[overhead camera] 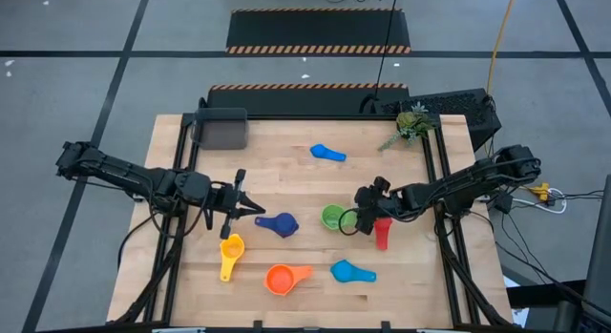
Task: Nest measuring cups in basket
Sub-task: Stack the green measuring cup on top of the orange measuring cup
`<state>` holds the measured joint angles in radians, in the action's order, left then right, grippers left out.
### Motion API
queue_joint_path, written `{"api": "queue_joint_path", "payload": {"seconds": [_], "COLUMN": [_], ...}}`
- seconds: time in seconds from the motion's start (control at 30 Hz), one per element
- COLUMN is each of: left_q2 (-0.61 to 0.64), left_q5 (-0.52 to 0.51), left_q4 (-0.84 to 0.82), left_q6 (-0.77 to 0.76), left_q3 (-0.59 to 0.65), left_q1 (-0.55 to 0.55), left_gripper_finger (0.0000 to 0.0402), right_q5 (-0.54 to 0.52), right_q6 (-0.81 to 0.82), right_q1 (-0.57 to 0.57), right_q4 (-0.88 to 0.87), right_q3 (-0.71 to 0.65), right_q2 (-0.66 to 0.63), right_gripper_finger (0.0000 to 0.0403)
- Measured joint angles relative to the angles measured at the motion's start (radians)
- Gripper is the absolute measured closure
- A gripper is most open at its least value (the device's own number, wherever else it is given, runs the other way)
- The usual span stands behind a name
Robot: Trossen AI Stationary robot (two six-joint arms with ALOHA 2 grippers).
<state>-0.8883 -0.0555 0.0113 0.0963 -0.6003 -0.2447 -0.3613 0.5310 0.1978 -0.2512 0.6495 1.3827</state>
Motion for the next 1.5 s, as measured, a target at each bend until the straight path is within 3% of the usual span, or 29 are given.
{"api": "queue_joint_path", "payload": {"seconds": [0.2,0.37,0.67,0.87,1.1,1.5], "left_q2": [0.0,0.0,0.0,-0.023,-0.163,-0.526], "left_q5": [0.0,0.0,0.0,-0.062,-0.091,-0.103], "left_q4": [0.0,0.0,0.0,0.055,0.141,0.041], "left_q6": [0.004,0.004,0.004,0.007,0.068,0.082], "left_q3": [0.0,0.0,0.0,0.0,-0.023,-0.294], "left_q1": [0.0,0.0,0.0,0.0,0.0,0.015], "left_gripper_finger": [0.0382,0.0382,0.0382,0.0382,0.0382,0.0382], "right_q5": [0.076,0.069,-0.097,-0.166,-0.218,-0.347], "right_q6": [0.023,0.03,0.008,0.111,0.163,0.153], "right_q1": [0.0,0.013,0.164,0.305,0.419,0.552], "right_q4": [0.016,0.012,-0.053,-0.06,-0.005,0.053], "right_q3": [0.0,0.0,0.012,0.013,0.014,0.016], "right_q2": [-0.001,-0.039,-0.174,-0.163,-0.107,-0.012], "right_gripper_finger": [0.0167,0.0167,0.0167,0.0167,0.0167,0.0167]}}
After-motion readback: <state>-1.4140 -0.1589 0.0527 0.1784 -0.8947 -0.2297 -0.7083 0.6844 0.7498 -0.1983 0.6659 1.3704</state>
